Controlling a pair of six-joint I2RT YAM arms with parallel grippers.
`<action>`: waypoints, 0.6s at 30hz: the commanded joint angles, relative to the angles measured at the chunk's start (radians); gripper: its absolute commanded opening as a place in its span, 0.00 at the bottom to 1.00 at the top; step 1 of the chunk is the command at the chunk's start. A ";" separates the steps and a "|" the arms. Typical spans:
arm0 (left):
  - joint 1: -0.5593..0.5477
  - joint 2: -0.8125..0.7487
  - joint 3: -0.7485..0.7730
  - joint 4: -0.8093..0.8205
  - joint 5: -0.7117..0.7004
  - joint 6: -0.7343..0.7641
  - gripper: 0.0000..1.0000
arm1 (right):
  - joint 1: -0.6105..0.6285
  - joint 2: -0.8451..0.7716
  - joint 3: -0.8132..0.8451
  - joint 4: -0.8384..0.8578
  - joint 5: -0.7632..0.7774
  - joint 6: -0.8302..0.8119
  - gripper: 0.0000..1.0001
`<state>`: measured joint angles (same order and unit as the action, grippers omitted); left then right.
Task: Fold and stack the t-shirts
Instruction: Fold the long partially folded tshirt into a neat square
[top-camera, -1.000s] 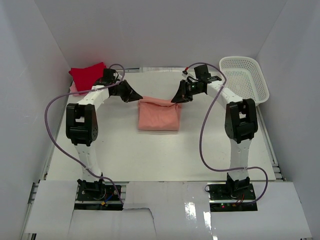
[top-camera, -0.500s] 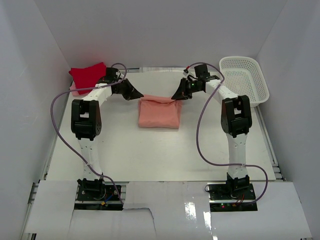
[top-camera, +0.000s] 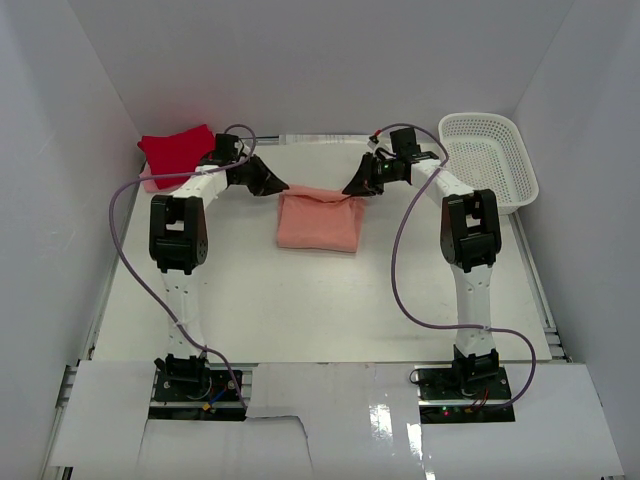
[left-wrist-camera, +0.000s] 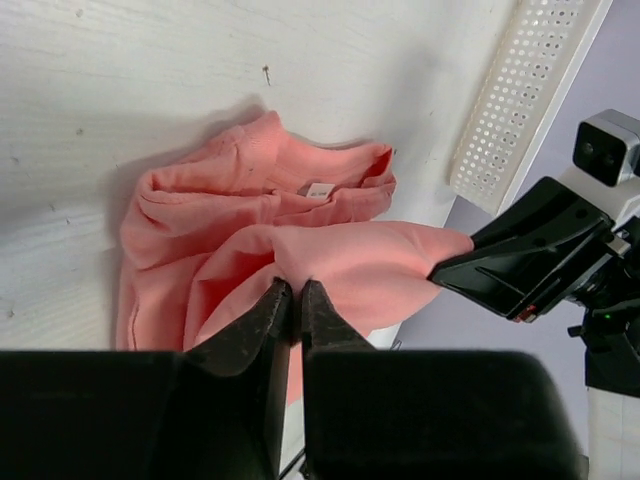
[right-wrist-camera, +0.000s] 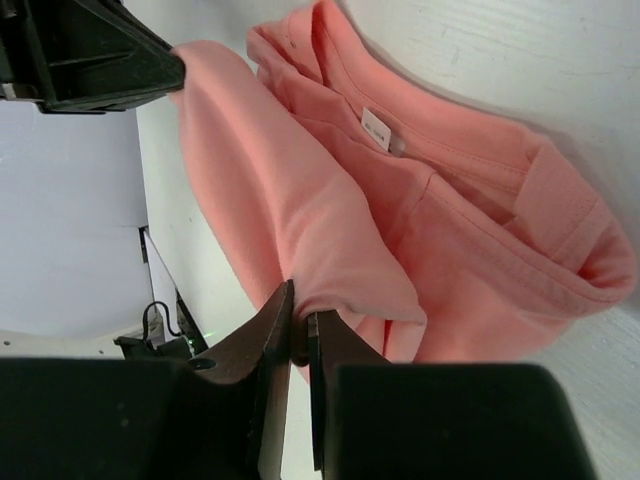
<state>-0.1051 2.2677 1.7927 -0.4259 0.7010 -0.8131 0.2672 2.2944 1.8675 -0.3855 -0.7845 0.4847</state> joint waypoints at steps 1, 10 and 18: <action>0.016 -0.008 0.050 0.056 -0.015 -0.011 0.20 | -0.026 0.002 0.032 0.068 -0.007 0.028 0.13; 0.010 -0.071 -0.050 0.266 -0.021 -0.058 0.84 | -0.031 -0.042 -0.023 0.259 0.036 0.113 0.54; -0.008 -0.140 -0.023 0.277 -0.047 -0.032 0.84 | -0.025 -0.248 -0.315 0.620 0.114 0.141 0.75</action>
<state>-0.1024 2.2620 1.7454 -0.1829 0.6632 -0.8646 0.2367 2.1803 1.6150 0.0135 -0.6849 0.6106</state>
